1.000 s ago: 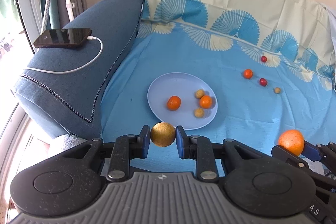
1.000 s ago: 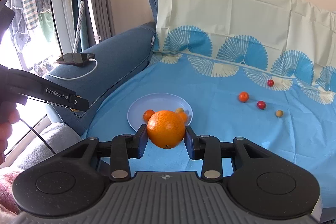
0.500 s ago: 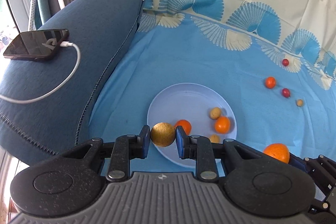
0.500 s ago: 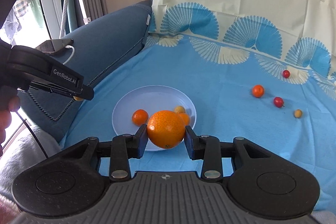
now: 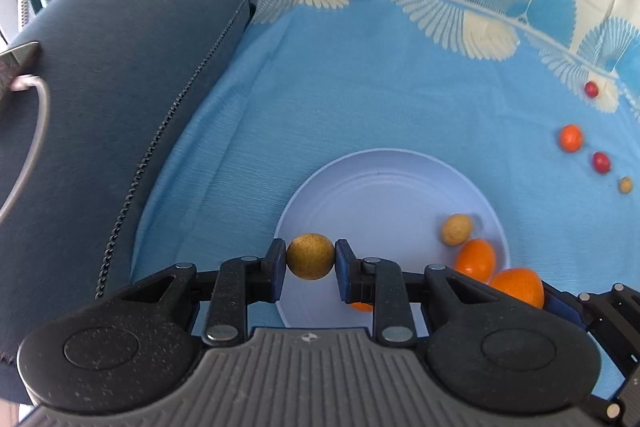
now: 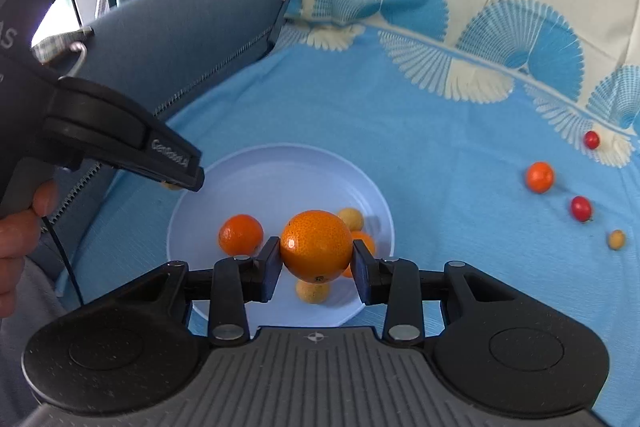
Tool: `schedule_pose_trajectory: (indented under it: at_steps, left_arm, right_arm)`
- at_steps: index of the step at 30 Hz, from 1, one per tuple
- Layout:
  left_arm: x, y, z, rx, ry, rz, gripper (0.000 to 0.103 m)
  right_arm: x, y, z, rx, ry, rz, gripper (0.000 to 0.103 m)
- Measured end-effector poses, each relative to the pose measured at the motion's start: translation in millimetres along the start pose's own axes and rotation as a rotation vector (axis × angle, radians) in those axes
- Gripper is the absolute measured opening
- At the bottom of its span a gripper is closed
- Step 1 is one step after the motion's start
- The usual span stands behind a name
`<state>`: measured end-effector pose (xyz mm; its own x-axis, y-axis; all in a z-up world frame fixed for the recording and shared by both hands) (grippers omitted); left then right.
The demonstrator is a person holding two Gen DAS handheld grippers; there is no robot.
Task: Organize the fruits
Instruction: 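Carry both fruits over the blue plate and open both tools to drop them, then lift both tools away from the plate toward the remaining fruits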
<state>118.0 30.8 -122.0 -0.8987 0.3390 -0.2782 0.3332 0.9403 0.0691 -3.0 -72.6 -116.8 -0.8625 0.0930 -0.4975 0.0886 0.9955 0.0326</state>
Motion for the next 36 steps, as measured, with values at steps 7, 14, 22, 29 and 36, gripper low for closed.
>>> schedule_pose_trajectory:
  at_steps: [7, 14, 22, 29, 36]
  left_arm:
    - [-8, -7, 19, -0.004, 0.007, 0.050, 0.083]
    - [12, 0, -42, 0.015, -0.115, 0.042, 0.102]
    - [88, 21, -116, 0.015, -0.126, -0.015, 0.103]
    - [148, 26, -161, 0.008, -0.183, -0.017, 0.102]
    - [185, 20, -196, -0.009, -0.263, -0.004, 0.103]
  right_arm:
    - [-5, -1, 21, 0.000, 0.027, -0.011, 0.040]
    - [-7, -10, -21, 0.007, -0.051, 0.003, 0.096]
    - [51, 6, -102, -0.017, -0.048, 0.075, 0.102]
    - [90, 37, -157, 0.087, -0.193, 0.004, 0.102]
    - [114, 38, -203, 0.108, -0.340, 0.028, 0.102]
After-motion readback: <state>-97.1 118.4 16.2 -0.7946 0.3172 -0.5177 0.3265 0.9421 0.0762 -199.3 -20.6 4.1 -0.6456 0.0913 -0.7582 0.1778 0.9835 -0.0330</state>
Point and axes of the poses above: each gripper's, at about its wrist camera, not at the fingertips, and z roughly the way its jaws point, y to its left, x to its underside, the point moved 1 cm from there along z, roughly the way its jaws point, and after that the axes turned 12 degrees about y, right-handed, at the moved point
